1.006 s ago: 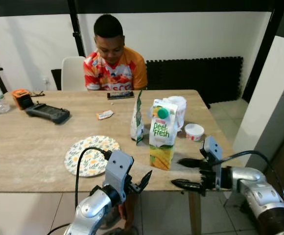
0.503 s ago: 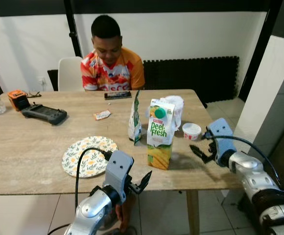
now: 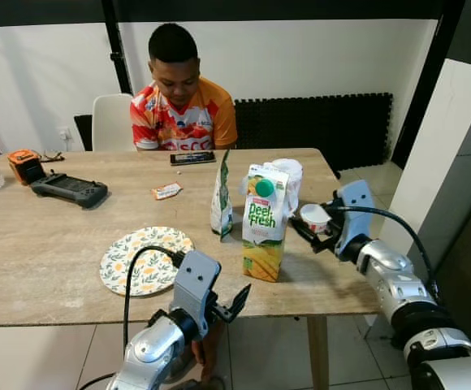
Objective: Restocking fridge
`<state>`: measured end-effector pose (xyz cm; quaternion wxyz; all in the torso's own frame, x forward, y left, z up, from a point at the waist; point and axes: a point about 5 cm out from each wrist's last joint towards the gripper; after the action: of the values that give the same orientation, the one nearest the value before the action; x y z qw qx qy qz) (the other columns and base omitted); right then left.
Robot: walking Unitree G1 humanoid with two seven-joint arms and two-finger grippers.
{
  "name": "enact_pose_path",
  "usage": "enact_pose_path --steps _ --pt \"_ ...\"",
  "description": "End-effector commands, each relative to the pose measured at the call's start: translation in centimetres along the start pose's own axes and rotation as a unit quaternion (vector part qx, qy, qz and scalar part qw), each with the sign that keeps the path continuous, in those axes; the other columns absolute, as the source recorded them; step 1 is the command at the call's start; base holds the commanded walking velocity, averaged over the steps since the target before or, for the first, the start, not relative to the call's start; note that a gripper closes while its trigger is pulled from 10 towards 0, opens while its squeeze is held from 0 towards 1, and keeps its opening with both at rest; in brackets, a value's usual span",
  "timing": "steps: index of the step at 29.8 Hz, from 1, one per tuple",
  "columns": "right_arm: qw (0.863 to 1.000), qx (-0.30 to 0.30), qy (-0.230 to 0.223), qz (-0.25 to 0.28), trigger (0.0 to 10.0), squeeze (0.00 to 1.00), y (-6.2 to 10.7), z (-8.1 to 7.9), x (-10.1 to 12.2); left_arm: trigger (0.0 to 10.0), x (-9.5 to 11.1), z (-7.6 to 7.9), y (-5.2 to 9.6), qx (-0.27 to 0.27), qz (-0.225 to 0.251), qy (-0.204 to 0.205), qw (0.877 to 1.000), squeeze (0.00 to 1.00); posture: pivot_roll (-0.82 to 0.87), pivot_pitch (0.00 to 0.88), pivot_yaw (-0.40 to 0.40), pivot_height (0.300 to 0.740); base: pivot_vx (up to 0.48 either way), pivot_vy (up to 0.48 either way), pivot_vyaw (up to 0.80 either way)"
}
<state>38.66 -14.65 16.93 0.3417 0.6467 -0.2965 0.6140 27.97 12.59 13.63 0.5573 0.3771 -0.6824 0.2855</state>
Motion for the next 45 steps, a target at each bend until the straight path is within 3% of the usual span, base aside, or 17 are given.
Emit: enact_pose_path --steps 1,12,20,22,24,30,31,32,33,36,37,38,45 --pt "0.999 0.046 -0.001 -0.002 10.0 0.0 0.1 -0.9 -0.5 10.0 -0.7 -0.2 0.2 0.002 -0.019 -0.01 1.0 0.0 -0.04 0.055 -0.011 0.74 0.0 0.0 0.0" --pt "0.986 0.164 -0.019 -0.008 10.0 0.0 1.5 -2.3 -1.5 10.0 -0.8 -0.8 0.3 0.007 -0.028 -0.018 0.999 0.0 -0.04 0.068 0.0 0.74 0.0 0.0 0.0" --pt "0.966 0.256 -0.044 0.009 10.0 0.0 3.2 -3.7 -0.9 10.0 -0.8 -0.6 0.3 0.002 -0.03 -0.018 0.999 0.0 -0.05 0.074 0.009 0.74 0.0 0.0 0.0" --pt "0.969 0.242 -0.037 -0.025 10.0 0.0 3.9 -2.5 -1.0 10.0 -0.9 -0.5 0.3 0.0 -0.03 -0.017 0.999 0.0 -0.05 0.074 0.01 0.74 0.0 0.0 0.0" --pt "0.977 0.209 -0.041 -0.02 10.0 0.0 4.0 -1.2 -0.4 10.0 -0.9 -0.5 0.2 0.0 -0.03 -0.016 0.999 0.0 -0.05 0.074 0.016 0.74 0.0 0.0 0.0" --pt "0.976 0.21 -0.061 0.023 10.0 0.0 4.8 0.0 1.9 10.0 -0.9 -0.5 0.0 -0.002 -0.031 -0.015 0.999 0.0 -0.05 0.072 0.02 0.74 0.0 0.0 0.0" --pt "0.972 0.221 -0.072 0.04 10.0 0.18 5.2 0.4 3.0 10.0 -0.9 -0.5 0.0 -0.002 -0.031 -0.015 0.999 0.0 -0.05 0.071 0.019 0.74 0.0 0.0 0.0" --pt "0.972 0.221 -0.072 0.04 10.0 0.18 5.2 0.4 3.0 10.0 -0.9 -0.5 0.0 -0.002 -0.031 -0.015 0.999 0.0 -0.05 0.071 0.019 0.74 0.0 0.0 0.0" --pt "0.966 0.236 -0.085 0.057 10.0 0.94 5.8 0.5 3.9 10.0 -0.9 -0.6 0.0 -0.003 -0.03 -0.016 0.999 0.0 -0.05 0.069 0.018 0.74 0.0 0.0 0.0" --pt "0.959 0.253 -0.098 0.078 10.0 1.0 6.2 0.7 4.8 10.0 -0.9 -0.6 0.0 -0.003 -0.03 -0.016 0.999 0.0 -0.05 0.067 0.018 0.74 0.0 0.0 0.0" --pt "0.947 0.275 -0.122 0.115 10.0 1.0 6.9 0.8 6.3 10.0 -0.9 -0.6 0.0 -0.003 -0.031 -0.016 0.999 0.0 -0.05 0.064 0.016 0.74 0.0 0.0 0.0" --pt "0.943 0.279 -0.127 0.127 10.0 1.0 7.0 0.8 6.7 10.0 -1.0 -0.5 0.0 -0.003 -0.031 -0.016 0.999 0.0 -0.05 0.064 0.016 0.74 0.0 0.0 0.0" --pt "0.943 0.239 -0.131 0.192 10.0 1.0 6.5 1.5 8.9 10.0 -0.9 -0.5 -0.1 -0.001 -0.03 -0.016 0.999 0.0 -0.05 0.061 0.009 0.74 0.0 0.0 0.0"
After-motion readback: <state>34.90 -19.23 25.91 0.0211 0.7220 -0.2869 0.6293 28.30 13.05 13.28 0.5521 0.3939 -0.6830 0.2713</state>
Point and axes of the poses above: a point about 5 cm out from each wrist's last joint towards the gripper, its own y axis pointing back from the gripper into the wrist, its own x axis along the axis of the wrist's last joint, z = x × y, and after that the axes turned 1 degree about -y, right-handed
